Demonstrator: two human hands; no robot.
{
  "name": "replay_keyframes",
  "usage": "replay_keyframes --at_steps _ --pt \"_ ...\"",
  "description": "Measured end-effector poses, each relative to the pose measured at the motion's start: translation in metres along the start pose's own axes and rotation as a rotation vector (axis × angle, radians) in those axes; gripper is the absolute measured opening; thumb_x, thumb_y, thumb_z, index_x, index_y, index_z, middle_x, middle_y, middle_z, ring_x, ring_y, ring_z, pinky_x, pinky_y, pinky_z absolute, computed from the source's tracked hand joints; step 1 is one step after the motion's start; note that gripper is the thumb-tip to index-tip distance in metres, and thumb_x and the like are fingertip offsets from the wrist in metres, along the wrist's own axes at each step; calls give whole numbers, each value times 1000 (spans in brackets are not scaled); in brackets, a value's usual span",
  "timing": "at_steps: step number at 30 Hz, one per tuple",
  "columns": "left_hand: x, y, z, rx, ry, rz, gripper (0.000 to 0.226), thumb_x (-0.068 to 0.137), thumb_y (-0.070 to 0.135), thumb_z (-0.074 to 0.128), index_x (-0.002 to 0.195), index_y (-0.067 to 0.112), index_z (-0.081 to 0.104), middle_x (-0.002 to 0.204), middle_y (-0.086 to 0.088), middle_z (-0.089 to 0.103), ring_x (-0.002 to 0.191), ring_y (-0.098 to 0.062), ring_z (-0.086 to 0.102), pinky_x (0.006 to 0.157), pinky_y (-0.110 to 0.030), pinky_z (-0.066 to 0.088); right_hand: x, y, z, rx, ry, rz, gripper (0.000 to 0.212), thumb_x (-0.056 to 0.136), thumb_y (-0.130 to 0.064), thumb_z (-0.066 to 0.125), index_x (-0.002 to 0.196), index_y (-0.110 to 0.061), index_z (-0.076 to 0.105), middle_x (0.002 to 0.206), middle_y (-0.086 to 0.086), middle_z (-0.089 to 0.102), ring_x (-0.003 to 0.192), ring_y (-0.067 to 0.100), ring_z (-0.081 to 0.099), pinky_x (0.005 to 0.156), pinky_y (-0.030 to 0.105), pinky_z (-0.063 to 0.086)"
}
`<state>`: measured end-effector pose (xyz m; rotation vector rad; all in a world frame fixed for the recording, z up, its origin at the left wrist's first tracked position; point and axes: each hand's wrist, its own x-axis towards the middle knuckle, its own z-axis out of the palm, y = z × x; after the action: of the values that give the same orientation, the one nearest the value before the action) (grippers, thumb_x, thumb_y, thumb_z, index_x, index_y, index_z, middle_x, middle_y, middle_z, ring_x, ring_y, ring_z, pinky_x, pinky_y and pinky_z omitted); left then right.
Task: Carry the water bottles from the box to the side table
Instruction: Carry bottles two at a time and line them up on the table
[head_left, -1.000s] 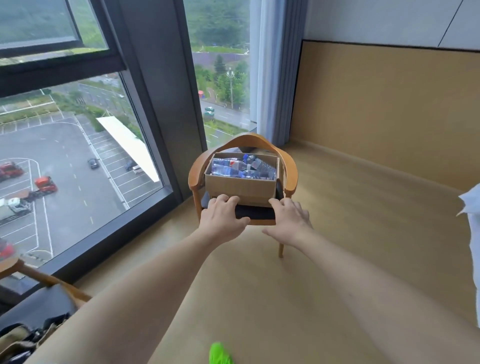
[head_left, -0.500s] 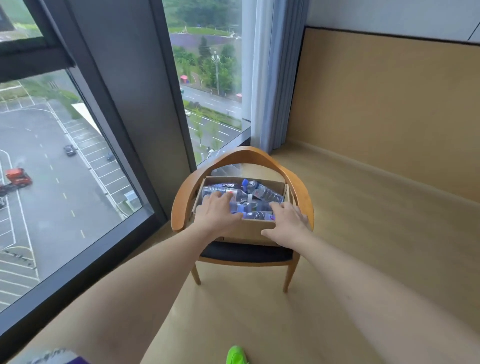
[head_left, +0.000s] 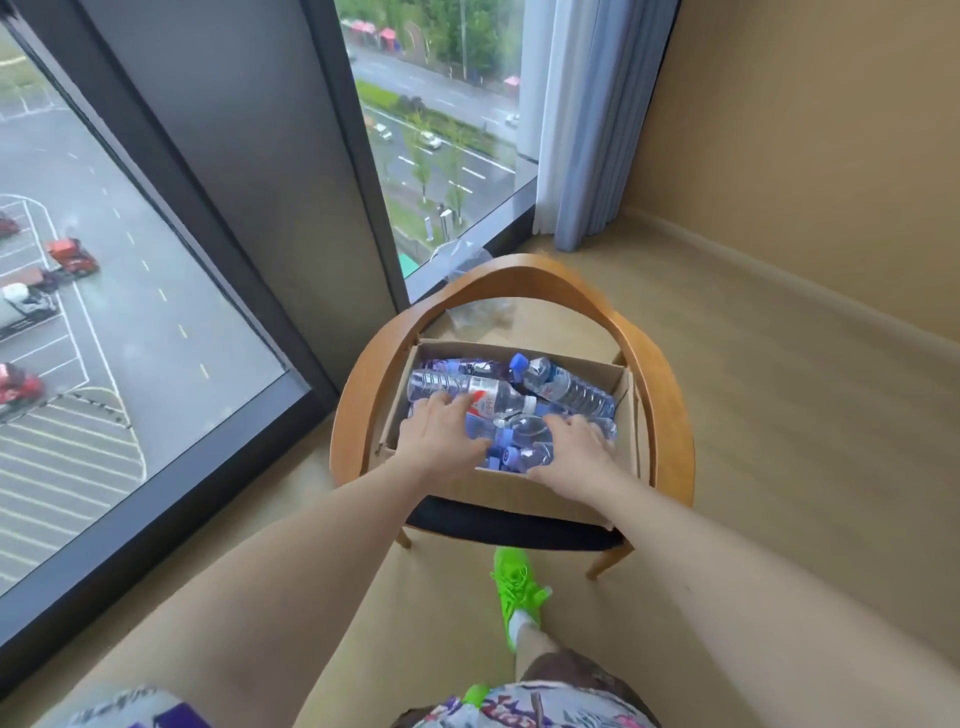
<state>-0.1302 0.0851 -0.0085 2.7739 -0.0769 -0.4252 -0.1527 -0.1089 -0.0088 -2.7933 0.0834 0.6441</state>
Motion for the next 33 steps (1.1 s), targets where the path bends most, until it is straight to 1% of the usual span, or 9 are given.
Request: replay_keyframes --at_steps 6,11,14,18,20,22,26,29,33 --pt "74 -7 22 44 -104 -47 64 86 50 62 145 34 41 147 0 46 137 -25 39 110 -50 40 75 16 14 1 -193 31 75 85 -46 69 148 -24 36 142 10 45 133 33 40 106 49 37" --pt "108 -11 44 123 -219 -7 69 83 41 66 147 31 42 151 2 42 135 -27 37 109 -49 37 111 27 25 -15 -332 -7 59 86 -23 62 142 -23 44 133 9 49 125 33 44 95 45 40" --pt "116 -13 59 256 -303 48 69 81 39 67 146 32 43 155 3 37 134 -28 37 109 -52 32 121 27 34 -12 -387 -42 52 86 -17 61 136 -28 53 132 6 52 125 33 46 101 48 40" --pt "118 -20 71 386 -349 113 64 81 29 67 142 29 46 141 0 47 127 -28 39 111 -54 27 131 27 43 -9 -377 -39 37 83 -19 68 118 -28 63 121 3 55 115 31 52 95 44 44" --pt "121 -22 70 428 -353 153 66 80 20 65 142 29 44 140 1 45 127 -27 38 111 -56 26 139 26 43 27 -358 -28 48 80 -26 74 126 -28 61 121 2 60 114 29 55 91 42 48" --pt "124 -23 68 461 -362 185 69 78 15 64 142 28 42 141 1 41 125 -26 37 107 -56 29 146 26 41 57 -333 -9 56 79 -26 76 132 -28 59 123 2 64 114 27 58 88 40 51" --pt "123 -23 69 554 -350 242 77 79 15 66 147 23 33 144 -1 35 121 -28 37 95 -50 37 149 26 45 91 -309 27 49 79 -18 73 126 -26 62 119 3 67 108 27 61 83 39 53" --pt "123 -23 72 566 -325 240 74 79 15 68 145 20 36 144 -2 33 117 -29 37 91 -48 41 148 25 50 96 -300 43 43 80 -16 71 121 -25 63 113 4 68 102 28 61 79 37 53" --pt "125 -29 67 483 -338 215 73 74 18 72 139 19 38 142 -3 37 119 -28 41 90 -48 41 151 22 52 126 -261 45 39 82 -20 70 121 -23 64 118 5 66 109 28 59 80 37 52"
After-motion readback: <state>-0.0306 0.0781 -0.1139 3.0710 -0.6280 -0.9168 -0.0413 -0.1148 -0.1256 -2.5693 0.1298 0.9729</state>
